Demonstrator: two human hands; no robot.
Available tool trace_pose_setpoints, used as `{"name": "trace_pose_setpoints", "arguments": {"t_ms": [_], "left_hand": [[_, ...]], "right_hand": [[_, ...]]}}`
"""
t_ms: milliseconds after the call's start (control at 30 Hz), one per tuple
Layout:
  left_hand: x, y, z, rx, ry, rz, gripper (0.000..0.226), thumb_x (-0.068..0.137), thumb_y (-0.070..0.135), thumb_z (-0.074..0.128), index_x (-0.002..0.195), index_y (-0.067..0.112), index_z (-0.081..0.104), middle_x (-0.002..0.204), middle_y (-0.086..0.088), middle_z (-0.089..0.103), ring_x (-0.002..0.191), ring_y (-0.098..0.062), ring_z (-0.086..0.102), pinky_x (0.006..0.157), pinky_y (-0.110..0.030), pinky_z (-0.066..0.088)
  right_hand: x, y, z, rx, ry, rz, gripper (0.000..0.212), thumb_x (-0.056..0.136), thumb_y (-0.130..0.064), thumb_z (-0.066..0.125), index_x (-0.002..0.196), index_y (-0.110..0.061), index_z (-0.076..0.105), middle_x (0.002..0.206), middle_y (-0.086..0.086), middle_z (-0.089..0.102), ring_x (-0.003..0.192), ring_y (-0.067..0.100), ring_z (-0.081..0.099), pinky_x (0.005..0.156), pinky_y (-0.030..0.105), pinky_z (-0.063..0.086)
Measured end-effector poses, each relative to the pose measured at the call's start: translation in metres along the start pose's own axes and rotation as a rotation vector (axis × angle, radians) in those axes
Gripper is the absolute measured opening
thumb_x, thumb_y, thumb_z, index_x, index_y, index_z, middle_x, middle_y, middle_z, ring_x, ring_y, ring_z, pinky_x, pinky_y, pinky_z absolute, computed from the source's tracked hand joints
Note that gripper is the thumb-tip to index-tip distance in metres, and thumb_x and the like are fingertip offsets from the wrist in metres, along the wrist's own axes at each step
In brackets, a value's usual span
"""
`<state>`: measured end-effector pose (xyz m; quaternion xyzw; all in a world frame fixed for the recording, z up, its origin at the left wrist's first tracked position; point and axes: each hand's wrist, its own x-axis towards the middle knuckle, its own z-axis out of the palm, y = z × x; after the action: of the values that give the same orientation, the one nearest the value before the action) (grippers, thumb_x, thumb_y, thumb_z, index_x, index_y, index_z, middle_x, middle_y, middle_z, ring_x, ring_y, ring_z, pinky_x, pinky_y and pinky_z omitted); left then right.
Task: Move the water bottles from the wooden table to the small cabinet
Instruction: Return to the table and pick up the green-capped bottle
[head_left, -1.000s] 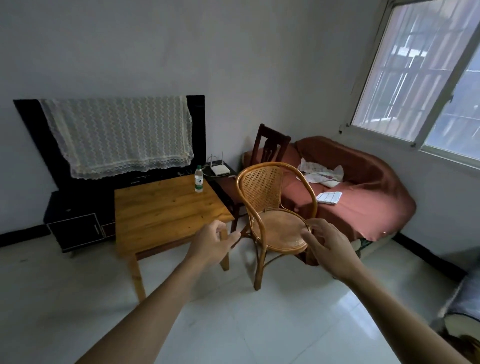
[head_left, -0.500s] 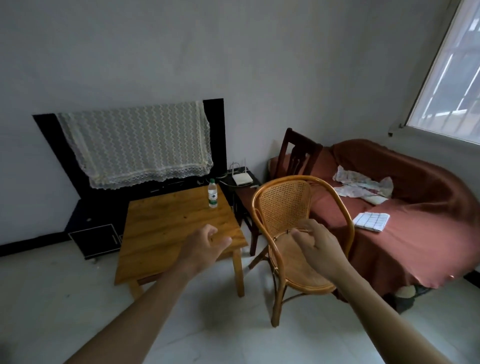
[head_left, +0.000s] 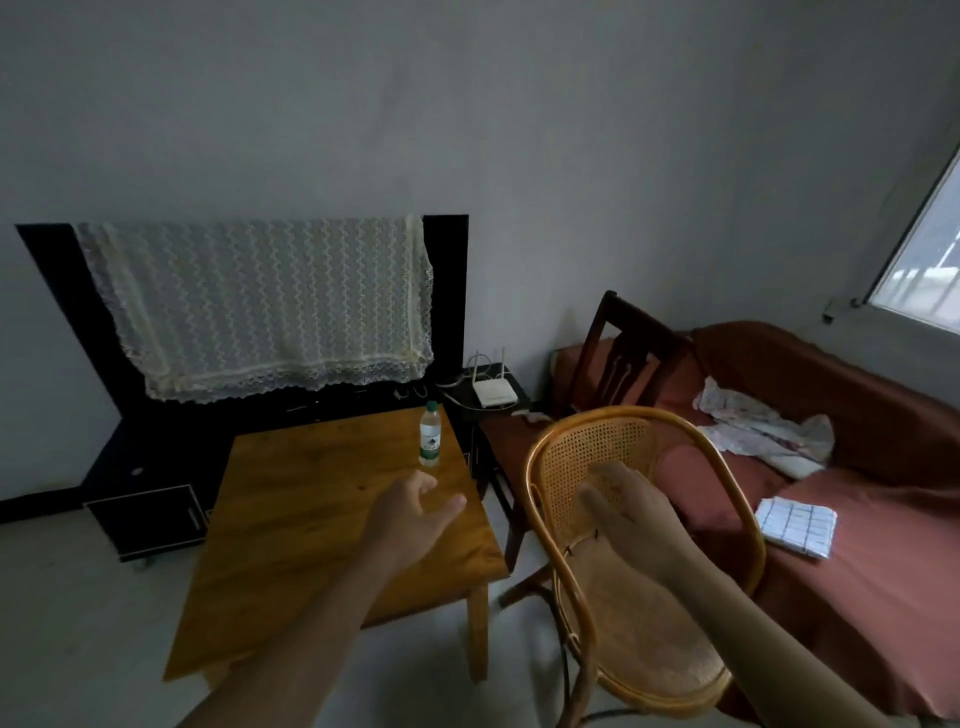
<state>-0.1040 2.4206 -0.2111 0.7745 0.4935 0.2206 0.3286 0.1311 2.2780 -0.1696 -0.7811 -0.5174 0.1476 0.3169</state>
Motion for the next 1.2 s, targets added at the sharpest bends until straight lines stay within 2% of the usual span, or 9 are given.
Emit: {"name": "trace_pose_setpoints", "arguments": {"t_ms": [100, 200, 300, 433, 567, 700, 833, 1033, 1200], "left_hand": [[0.056, -0.008, -0.003, -0.029, -0.018, 0.01, 0.061, 0.089, 0.055, 0.06, 0.137, 0.019, 0.05, 0.14, -0.001, 0.053, 0.126, -0.017, 0.051, 0.095, -0.028, 0.046], [0.096, -0.02, 0.0, -0.039, -0.028, -0.007, 0.06, 0.089, 0.055, 0.059, 0.137, 0.019, 0.05, 0.139, 0.0, 0.053, 0.124, -0.016, 0.051, 0.089, -0.026, 0.044], [0.121, -0.035, 0.006, -0.073, -0.054, -0.031, 0.058, 0.09, 0.053, 0.059, 0.137, 0.02, 0.049, 0.139, 0.0, 0.052, 0.124, -0.016, 0.051, 0.093, -0.03, 0.045], [0.169, -0.052, 0.012, -0.105, -0.049, -0.072, 0.059, 0.089, 0.05, 0.061, 0.137, 0.019, 0.048, 0.141, -0.004, 0.051, 0.123, -0.018, 0.05, 0.094, -0.033, 0.047], [0.226, -0.054, 0.026, -0.129, -0.044, -0.116, 0.053, 0.091, 0.042, 0.063, 0.134, 0.014, 0.05, 0.139, -0.006, 0.05, 0.122, -0.02, 0.05, 0.095, -0.035, 0.046], [0.283, -0.044, 0.039, -0.165, -0.03, -0.155, 0.048, 0.092, 0.039, 0.063, 0.131, 0.015, 0.051, 0.139, -0.005, 0.05, 0.116, -0.012, 0.045, 0.098, -0.037, 0.044], [0.326, -0.039, 0.042, -0.152, -0.012, -0.199, 0.049, 0.092, 0.041, 0.063, 0.132, 0.015, 0.05, 0.137, -0.003, 0.049, 0.122, -0.014, 0.046, 0.097, -0.032, 0.041], [0.372, -0.06, 0.046, -0.076, -0.006, -0.276, 0.059, 0.089, 0.054, 0.061, 0.136, 0.019, 0.049, 0.141, 0.001, 0.049, 0.128, -0.016, 0.047, 0.092, -0.026, 0.04], [0.411, -0.084, 0.047, -0.088, -0.046, -0.28, 0.058, 0.089, 0.055, 0.06, 0.134, 0.02, 0.05, 0.14, 0.001, 0.05, 0.125, -0.015, 0.048, 0.097, -0.03, 0.044]], "right_hand": [[0.05, -0.009, 0.003, -0.023, 0.026, -0.022, 0.043, 0.097, -0.045, 0.049, 0.135, -0.025, 0.049, 0.134, -0.004, 0.052, 0.123, 0.013, 0.05, 0.102, 0.04, 0.047], [0.086, -0.009, 0.017, -0.023, 0.03, 0.005, 0.041, 0.096, -0.046, 0.049, 0.133, -0.027, 0.049, 0.133, -0.005, 0.052, 0.124, 0.013, 0.05, 0.102, 0.042, 0.047], [0.116, -0.001, 0.035, -0.057, -0.053, 0.043, 0.042, 0.097, -0.044, 0.048, 0.135, -0.026, 0.048, 0.137, -0.003, 0.05, 0.124, 0.013, 0.048, 0.104, 0.04, 0.046], [0.178, 0.015, 0.046, -0.067, -0.075, 0.059, 0.045, 0.097, -0.045, 0.048, 0.138, -0.025, 0.046, 0.139, -0.002, 0.049, 0.126, 0.013, 0.048, 0.101, 0.031, 0.043], [0.248, 0.034, 0.059, -0.031, -0.068, 0.031, 0.048, 0.096, -0.048, 0.048, 0.137, -0.024, 0.046, 0.133, -0.002, 0.052, 0.114, 0.009, 0.053, 0.085, 0.019, 0.043], [0.317, 0.058, 0.077, 0.003, -0.105, 0.053, 0.047, 0.094, -0.052, 0.048, 0.134, -0.029, 0.046, 0.124, -0.005, 0.053, 0.103, 0.005, 0.053, 0.087, 0.027, 0.048], [0.377, 0.069, 0.086, 0.008, -0.163, 0.064, 0.048, 0.095, -0.051, 0.048, 0.137, -0.027, 0.044, 0.127, -0.004, 0.051, 0.108, 0.009, 0.054, 0.092, 0.032, 0.05], [0.436, 0.079, 0.107, 0.019, -0.228, 0.07, 0.053, 0.093, -0.055, 0.048, 0.137, -0.027, 0.044, 0.128, -0.003, 0.052, 0.108, 0.01, 0.055, 0.092, 0.033, 0.051], [0.465, 0.084, 0.134, -0.028, -0.25, 0.128, 0.05, 0.095, -0.053, 0.047, 0.136, -0.025, 0.046, 0.125, -0.003, 0.054, 0.109, 0.01, 0.054, 0.094, 0.032, 0.05]]}}
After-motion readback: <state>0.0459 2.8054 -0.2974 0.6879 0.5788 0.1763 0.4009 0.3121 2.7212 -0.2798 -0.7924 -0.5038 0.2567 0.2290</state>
